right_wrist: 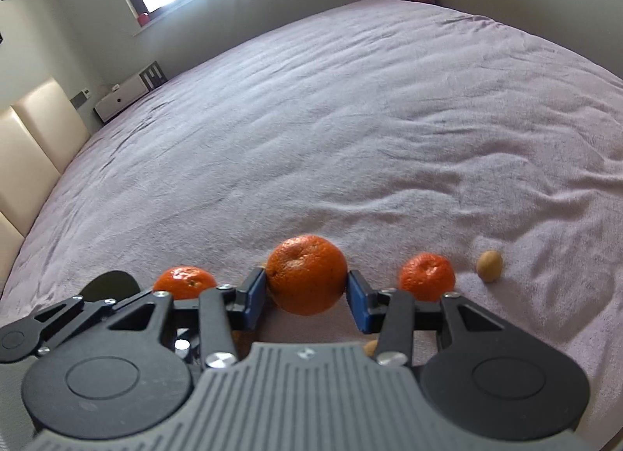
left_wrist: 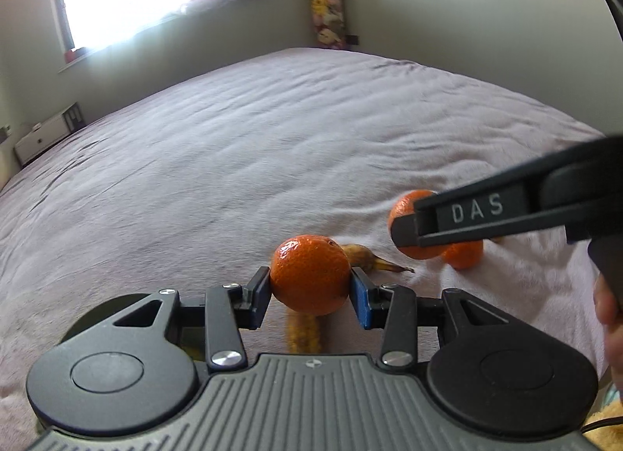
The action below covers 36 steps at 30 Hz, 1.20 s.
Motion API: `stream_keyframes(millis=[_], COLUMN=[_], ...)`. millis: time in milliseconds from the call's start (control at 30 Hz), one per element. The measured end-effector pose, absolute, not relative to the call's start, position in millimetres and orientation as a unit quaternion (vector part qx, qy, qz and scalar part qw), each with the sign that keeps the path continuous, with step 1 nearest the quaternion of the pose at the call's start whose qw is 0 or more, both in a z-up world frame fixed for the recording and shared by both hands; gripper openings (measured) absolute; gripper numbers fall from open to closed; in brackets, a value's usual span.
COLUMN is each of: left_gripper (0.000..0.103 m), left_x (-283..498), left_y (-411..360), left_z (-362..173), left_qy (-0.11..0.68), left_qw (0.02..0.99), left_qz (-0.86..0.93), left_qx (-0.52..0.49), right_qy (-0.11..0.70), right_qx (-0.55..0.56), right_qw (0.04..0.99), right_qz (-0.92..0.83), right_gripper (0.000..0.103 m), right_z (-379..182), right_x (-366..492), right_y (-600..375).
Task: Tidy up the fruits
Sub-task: 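Carry the mandarin with left tool while right tool carries its mandarin to the colander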
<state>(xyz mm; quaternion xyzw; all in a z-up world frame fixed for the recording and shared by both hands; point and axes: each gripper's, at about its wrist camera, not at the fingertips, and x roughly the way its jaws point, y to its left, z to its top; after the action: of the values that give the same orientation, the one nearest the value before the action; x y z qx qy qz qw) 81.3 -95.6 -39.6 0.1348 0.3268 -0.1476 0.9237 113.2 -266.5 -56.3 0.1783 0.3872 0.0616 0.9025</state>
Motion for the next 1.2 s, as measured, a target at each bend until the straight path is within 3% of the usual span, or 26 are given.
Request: stream_keyframes(millis=[733, 1200], left_gripper=[0.048, 0.048], left_x=[69.4, 70.6], left_y=[7.7, 112.3], left_z=[-4.2, -21.4], left_qy=[0.39, 0.462], left_qw=[0.917, 0.87], left_qz=[-0.071, -0.041], left_qx=[0.038, -0.167], right_qy=[0.383, 0.415], right_qx=[0.121, -0.013], right_qw=[0.901, 0.873], right_qz=[0.165, 0.257], right_gripper=[0.043, 0.043], right_z=[-25.4, -39.4], right_x=[106.1, 101.6], right_y=[-176.4, -100.8])
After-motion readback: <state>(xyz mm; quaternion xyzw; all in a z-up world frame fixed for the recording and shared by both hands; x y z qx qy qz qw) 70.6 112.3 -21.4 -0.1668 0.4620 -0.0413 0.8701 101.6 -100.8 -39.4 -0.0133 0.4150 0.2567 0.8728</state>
